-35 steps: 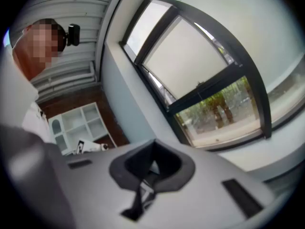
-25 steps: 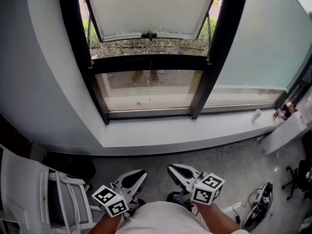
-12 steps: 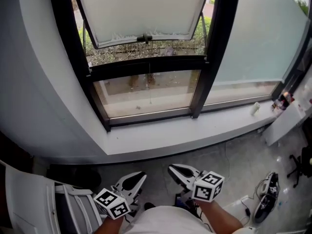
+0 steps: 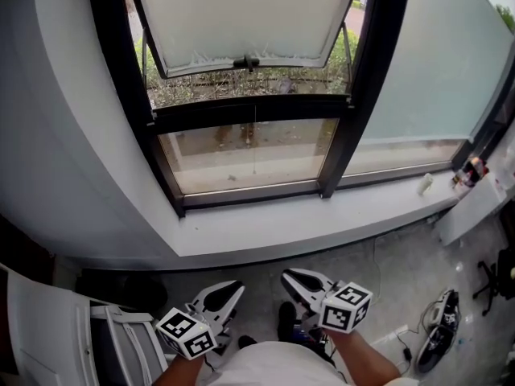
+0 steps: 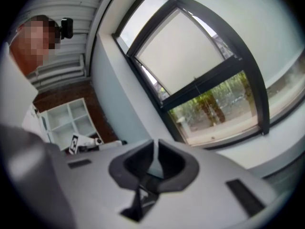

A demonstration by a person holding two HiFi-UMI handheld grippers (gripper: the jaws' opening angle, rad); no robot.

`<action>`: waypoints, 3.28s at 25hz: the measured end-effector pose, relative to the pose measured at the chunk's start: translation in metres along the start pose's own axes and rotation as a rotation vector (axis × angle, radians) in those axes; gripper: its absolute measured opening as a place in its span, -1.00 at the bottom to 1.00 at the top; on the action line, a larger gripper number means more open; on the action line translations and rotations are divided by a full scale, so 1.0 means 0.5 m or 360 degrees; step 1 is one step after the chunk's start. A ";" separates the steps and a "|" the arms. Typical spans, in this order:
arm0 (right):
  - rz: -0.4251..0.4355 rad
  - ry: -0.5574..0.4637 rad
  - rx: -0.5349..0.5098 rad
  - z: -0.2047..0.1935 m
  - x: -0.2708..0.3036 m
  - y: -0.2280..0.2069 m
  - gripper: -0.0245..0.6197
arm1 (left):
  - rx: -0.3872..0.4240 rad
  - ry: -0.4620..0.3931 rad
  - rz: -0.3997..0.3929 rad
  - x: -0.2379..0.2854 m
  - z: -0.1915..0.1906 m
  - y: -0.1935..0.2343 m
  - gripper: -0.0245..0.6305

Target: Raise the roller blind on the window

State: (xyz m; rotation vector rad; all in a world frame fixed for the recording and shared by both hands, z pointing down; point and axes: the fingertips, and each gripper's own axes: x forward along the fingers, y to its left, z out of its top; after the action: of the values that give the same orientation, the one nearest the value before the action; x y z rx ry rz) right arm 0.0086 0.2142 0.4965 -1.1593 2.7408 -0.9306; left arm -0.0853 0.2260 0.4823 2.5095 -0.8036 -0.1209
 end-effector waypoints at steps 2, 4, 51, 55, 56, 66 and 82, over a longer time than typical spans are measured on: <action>-0.0004 0.0002 -0.0033 0.010 0.014 -0.019 -0.85 | -0.0006 0.0002 0.0021 0.014 0.008 0.018 -0.75; 0.0007 0.0010 -0.0055 0.017 0.031 -0.040 -0.84 | -0.0015 -0.0003 0.0057 0.027 0.016 0.035 -0.75; 0.0050 -0.0009 -0.0029 0.327 0.385 -0.345 -0.84 | 0.0069 0.0010 0.0134 0.347 0.278 0.418 -0.75; -0.0025 -0.0031 -0.0038 0.329 0.406 -0.345 -0.84 | 0.0079 0.0035 0.0099 0.336 0.286 0.451 -0.75; -0.0040 -0.0035 -0.0043 0.330 0.409 -0.345 -0.84 | 0.0079 0.0040 0.0093 0.336 0.289 0.456 -0.75; -0.0048 0.0010 -0.0131 0.354 0.427 -0.371 -0.84 | 0.0067 -0.0021 0.0133 0.353 0.308 0.471 -0.75; -0.0071 0.0129 -0.0329 0.390 0.414 -0.448 -0.76 | 0.0205 -0.0029 0.0110 0.438 0.330 0.449 -0.75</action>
State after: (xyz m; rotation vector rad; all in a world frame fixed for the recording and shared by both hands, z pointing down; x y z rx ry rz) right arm 0.0511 -0.1454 0.4974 -1.2428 2.9459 -0.7272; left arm -0.0601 -0.1272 0.4616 2.6002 -0.9320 -0.0708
